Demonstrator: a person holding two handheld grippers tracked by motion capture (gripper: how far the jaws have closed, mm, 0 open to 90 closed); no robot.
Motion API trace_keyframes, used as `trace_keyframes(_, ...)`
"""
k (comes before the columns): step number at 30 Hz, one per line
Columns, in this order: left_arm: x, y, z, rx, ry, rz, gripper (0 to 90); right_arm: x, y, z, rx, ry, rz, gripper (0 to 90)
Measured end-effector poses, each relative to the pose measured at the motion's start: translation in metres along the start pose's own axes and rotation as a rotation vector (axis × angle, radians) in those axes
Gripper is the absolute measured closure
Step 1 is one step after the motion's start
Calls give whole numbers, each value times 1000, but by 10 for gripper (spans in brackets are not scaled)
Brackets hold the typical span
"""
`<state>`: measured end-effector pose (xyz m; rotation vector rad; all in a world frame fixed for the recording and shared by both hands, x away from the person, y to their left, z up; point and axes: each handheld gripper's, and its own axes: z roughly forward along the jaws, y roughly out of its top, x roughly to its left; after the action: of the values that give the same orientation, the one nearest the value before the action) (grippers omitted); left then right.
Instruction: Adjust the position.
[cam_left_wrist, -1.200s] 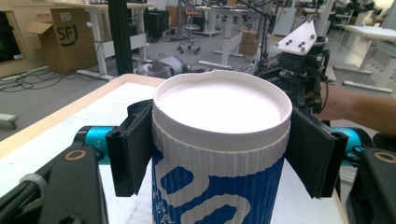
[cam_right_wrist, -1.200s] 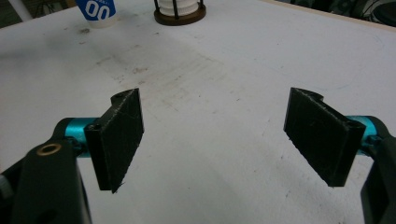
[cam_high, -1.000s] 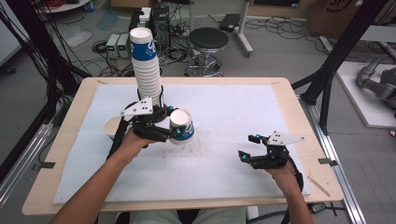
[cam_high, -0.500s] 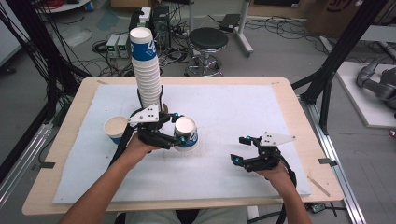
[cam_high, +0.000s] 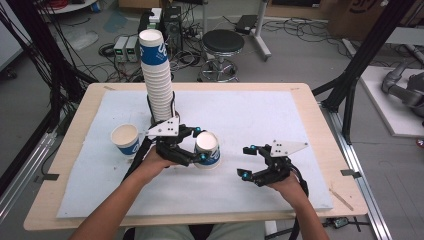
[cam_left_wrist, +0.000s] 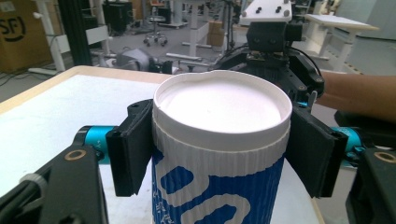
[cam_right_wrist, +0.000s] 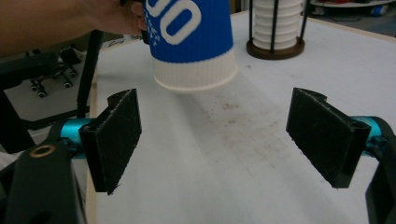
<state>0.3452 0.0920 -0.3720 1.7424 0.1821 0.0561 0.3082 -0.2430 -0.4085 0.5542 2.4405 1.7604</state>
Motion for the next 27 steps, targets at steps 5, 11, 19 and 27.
trace_keyframes(5, -2, -1, 7, -2, -34, -1, 295, 4, 7, 10, -4, 33, -20, 184)
trace_keyframes(11, -4, -1, 12, -2, -63, -2, 295, 5, 13, 20, 17, 63, -32, 184)
trace_keyframes(19, -6, 0, 15, -23, -93, -9, 297, 6, 20, 36, 36, 106, -59, 184)
trace_keyframes(27, -8, 1, 17, -29, -114, -6, 298, 8, 21, 41, 43, 135, -58, 184)
